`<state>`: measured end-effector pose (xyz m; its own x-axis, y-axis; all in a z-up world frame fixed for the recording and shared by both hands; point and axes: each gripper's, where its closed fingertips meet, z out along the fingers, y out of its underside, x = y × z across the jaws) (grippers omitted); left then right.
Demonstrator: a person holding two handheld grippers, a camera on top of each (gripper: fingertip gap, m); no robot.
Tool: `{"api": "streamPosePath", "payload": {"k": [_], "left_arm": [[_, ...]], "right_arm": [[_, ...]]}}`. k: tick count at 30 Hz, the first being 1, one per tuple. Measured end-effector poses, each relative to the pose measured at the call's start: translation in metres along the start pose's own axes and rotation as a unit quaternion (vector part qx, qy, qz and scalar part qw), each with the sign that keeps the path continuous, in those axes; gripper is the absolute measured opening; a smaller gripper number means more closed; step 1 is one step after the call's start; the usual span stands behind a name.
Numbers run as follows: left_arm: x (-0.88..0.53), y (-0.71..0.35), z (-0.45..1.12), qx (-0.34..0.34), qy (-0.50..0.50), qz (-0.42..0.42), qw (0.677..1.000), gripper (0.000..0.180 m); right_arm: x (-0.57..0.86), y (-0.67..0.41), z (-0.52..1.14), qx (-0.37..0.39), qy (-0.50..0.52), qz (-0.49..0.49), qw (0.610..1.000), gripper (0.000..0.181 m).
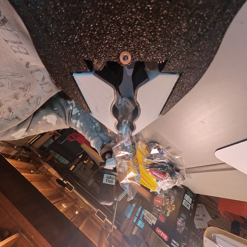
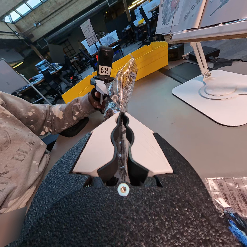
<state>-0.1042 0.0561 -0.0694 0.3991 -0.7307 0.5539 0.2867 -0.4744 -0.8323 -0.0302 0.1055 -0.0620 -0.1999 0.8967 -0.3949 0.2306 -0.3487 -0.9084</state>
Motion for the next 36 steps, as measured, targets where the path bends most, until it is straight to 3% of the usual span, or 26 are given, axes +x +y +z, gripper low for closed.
{"api": "streamPosePath", "payload": {"k": [14,22,23,25,30,36], "left_arm": [[-0.037,0.004,-0.019,0.034,-0.058,-0.085,0.994,0.009],[-0.037,0.002,-0.021,0.048,-0.048,-0.092,0.993,0.008],[-0.034,0.001,-0.021,0.05,-0.041,-0.091,0.994,0.008],[-0.031,-0.002,-0.021,0.055,-0.031,-0.083,0.995,0.007],[-0.02,-0.008,-0.025,0.055,-0.013,-0.046,0.997,0.007],[-0.011,-0.005,-0.019,0.022,-0.007,0.007,1.0,0.009]], "right_arm": [[0.022,0.001,-0.01,0.024,0.037,0.023,0.999,0.011],[0.037,0.056,0.002,-0.121,0.079,-0.016,0.989,0.045],[0.038,0.062,0.004,-0.136,0.079,-0.026,0.987,0.042],[0.03,0.061,0.006,-0.134,0.062,-0.051,0.988,0.003],[0.013,0.025,-0.005,-0.072,0.045,-0.084,0.993,0.0],[0.01,0.009,-0.019,-0.062,0.063,-0.115,0.989,0.0]]}}
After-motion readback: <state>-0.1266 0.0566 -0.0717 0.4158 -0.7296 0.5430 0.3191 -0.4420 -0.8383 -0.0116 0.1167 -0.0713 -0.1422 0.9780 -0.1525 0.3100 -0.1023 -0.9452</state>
